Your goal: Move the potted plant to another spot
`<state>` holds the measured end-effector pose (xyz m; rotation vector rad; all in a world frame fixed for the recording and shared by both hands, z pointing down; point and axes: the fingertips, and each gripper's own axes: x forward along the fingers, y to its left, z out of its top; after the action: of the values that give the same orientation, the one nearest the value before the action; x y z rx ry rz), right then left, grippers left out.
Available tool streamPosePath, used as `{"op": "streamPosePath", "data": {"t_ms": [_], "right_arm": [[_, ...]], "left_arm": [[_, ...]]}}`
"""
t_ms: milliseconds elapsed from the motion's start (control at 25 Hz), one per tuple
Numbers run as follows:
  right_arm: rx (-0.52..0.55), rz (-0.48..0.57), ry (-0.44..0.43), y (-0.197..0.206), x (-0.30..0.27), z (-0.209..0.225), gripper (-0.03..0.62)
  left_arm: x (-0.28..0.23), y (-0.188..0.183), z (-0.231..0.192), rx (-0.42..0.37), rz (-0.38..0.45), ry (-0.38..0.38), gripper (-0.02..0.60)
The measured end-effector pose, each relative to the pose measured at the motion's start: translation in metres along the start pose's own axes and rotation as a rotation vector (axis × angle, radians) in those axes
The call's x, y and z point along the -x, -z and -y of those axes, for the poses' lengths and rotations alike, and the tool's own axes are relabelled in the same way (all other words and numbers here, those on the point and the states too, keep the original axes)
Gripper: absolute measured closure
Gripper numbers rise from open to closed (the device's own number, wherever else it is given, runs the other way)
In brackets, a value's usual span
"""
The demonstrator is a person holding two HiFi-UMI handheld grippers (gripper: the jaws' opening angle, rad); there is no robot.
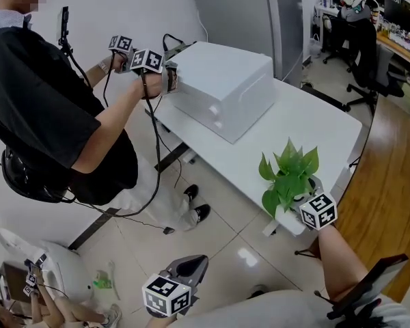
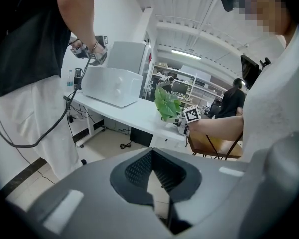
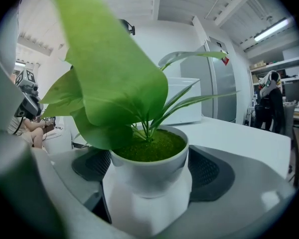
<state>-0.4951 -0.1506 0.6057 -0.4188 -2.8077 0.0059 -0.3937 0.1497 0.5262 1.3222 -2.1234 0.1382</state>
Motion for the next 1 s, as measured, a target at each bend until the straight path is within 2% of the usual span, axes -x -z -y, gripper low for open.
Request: {"op": "streamPosePath", "data": {"t_ms": [280,520,680,800,880,1000], "right_arm": [[-0.045,0.029,0.017,-0.005,0.009,0.005,0.048],[-0.103,0.012,0.049,0.002,0.05,0.003,0.059],[-0.14,0.06,0.079,-0.007,0.101,-0.002,0.138],[-0.167,0.084,0.061,-0.016,0.148,-0.016,0.241],[-0.191,0.108,0.054,-0.023,0.183,-0.023,0.372],[-0.19,0.14,0.099,-0.036,0.241,-0.03,0.529]], "left_arm": [[-0.001,0.002,0.001,-0.006,0.004,0.011,0.584],[-0.009,-0.002,0.007,-0.029,0.005,0.056,0.584],[-0.023,-0.014,0.024,-0.069,0.018,0.115,0.584],[-0.034,-0.025,0.044,-0.099,0.033,0.165,0.586],[-0.042,-0.032,0.06,-0.12,0.043,0.201,0.584],[-0.051,-0.039,0.1,-0.16,0.049,0.267,0.584]]}}
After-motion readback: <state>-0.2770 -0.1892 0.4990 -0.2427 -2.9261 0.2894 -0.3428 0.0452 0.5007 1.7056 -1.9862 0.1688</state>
